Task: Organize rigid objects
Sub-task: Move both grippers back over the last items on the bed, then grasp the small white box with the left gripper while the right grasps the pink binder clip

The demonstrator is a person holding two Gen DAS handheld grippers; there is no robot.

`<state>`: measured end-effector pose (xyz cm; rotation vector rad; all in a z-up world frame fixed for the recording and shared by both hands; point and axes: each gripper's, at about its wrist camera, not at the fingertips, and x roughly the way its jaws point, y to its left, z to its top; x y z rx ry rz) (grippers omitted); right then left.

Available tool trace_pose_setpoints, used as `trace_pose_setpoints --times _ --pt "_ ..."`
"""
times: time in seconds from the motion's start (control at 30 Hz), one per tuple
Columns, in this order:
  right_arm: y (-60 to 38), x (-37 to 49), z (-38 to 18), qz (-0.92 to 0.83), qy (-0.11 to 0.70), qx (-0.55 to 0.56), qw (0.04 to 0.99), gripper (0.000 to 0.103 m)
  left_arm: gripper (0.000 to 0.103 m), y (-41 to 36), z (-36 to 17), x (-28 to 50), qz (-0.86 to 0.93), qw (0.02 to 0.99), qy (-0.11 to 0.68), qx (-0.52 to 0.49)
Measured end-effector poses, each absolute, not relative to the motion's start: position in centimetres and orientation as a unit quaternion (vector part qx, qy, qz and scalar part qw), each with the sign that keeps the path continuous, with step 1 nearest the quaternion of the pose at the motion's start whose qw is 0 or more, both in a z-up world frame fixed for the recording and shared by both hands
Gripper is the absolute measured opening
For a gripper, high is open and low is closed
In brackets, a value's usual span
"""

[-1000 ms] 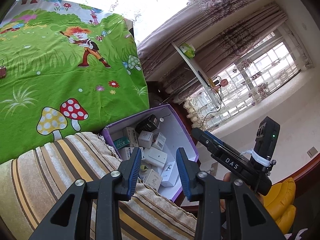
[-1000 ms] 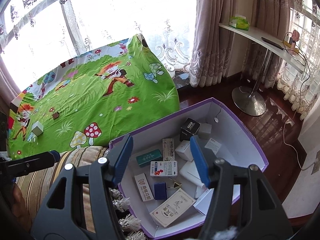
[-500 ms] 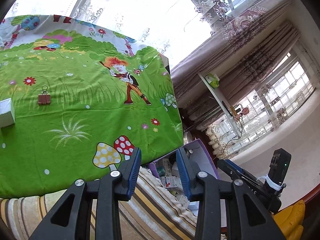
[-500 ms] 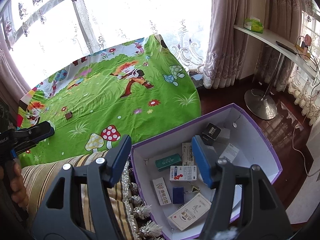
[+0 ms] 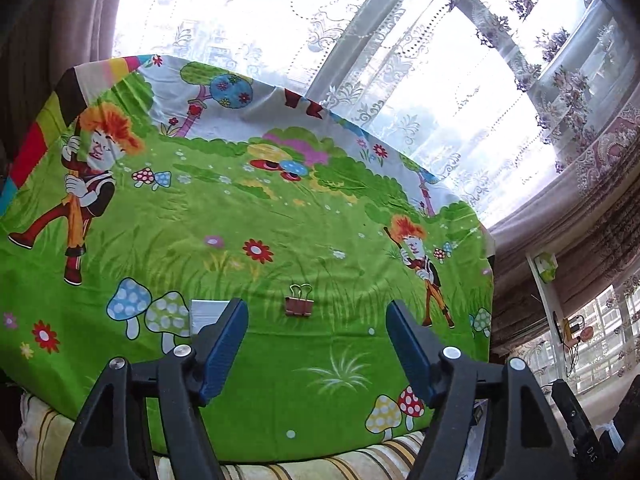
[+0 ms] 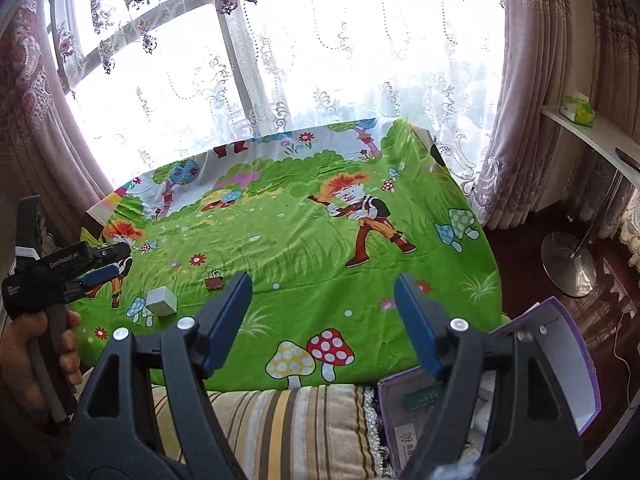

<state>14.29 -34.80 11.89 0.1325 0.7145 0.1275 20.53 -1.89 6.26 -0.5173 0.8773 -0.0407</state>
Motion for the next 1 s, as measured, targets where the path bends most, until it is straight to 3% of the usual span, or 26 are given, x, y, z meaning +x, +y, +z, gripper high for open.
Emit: trace_pose_setpoints --times 0.3,0.57,0.9,0.97,1.0 --pt "-29.1 19.6 9.8 0.07 0.374 0.06 0.923 0.08 0.073 1.5 1.7 22.4 0.024 0.856 0.447 -0.257" --pt "-25.2 23.3 6.7 0.075 0.398 0.048 0.913 0.08 0.076 0.8 -3.1 22.9 0.041 0.838 0.492 -0.233" --pt "-21.3 26.1 2.5 0.099 0.427 0.014 0.899 0.08 0.078 -0.8 -5.4 23.8 0.044 0.834 0.517 -0.185" --pt "-20.9 26.6 1.7 0.104 0.436 0.008 0.894 0.08 0.078 -1.0 -5.7 23.9 0.053 0.835 0.52 -0.17" --pt "-20.6 26.7 1.3 0.106 0.439 0.005 0.892 0.08 0.072 -0.9 -5.9 24.0 0.054 0.836 0.52 -0.165"
